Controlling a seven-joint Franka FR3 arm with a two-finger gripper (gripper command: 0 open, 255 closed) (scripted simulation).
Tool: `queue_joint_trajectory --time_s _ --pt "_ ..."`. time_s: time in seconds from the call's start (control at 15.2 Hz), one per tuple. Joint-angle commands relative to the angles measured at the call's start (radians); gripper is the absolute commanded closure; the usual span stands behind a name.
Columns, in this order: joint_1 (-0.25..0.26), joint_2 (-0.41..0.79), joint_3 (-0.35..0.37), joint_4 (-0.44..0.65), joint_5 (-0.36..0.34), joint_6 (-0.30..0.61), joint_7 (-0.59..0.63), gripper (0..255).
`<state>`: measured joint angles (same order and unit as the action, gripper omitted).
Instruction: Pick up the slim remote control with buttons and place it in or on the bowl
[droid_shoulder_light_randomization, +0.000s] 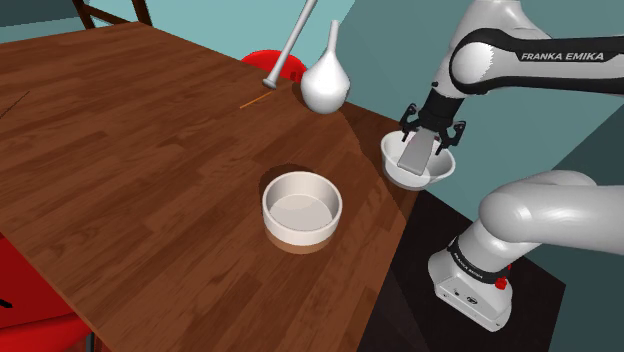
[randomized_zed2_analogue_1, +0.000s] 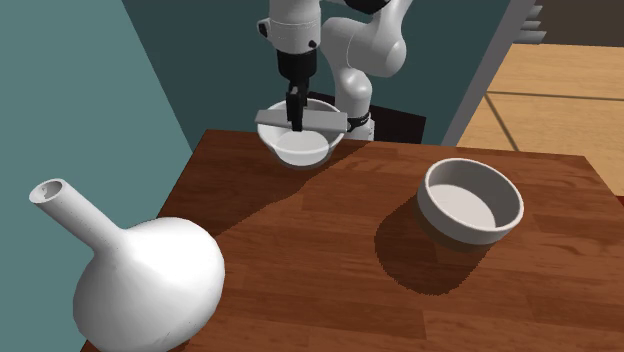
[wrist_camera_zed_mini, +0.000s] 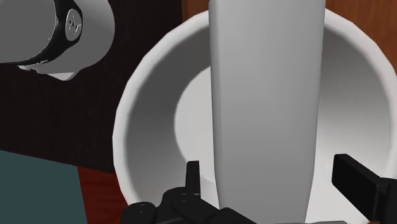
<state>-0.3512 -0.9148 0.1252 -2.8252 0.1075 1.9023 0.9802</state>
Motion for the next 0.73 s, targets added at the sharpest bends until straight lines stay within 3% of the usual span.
queue_joint_trajectory --time_s 0.0,0.13,0.66 --pt "-0.004 -0.008 -0.006 0.048 -0.007 -0.057 -0.001 0" --pt "-0.007 -0.011 -0.012 0.106 -0.013 -0.118 0.000 0" --pt "-0.007 -0.011 -0.012 0.106 -0.013 -0.118 0.000 0"
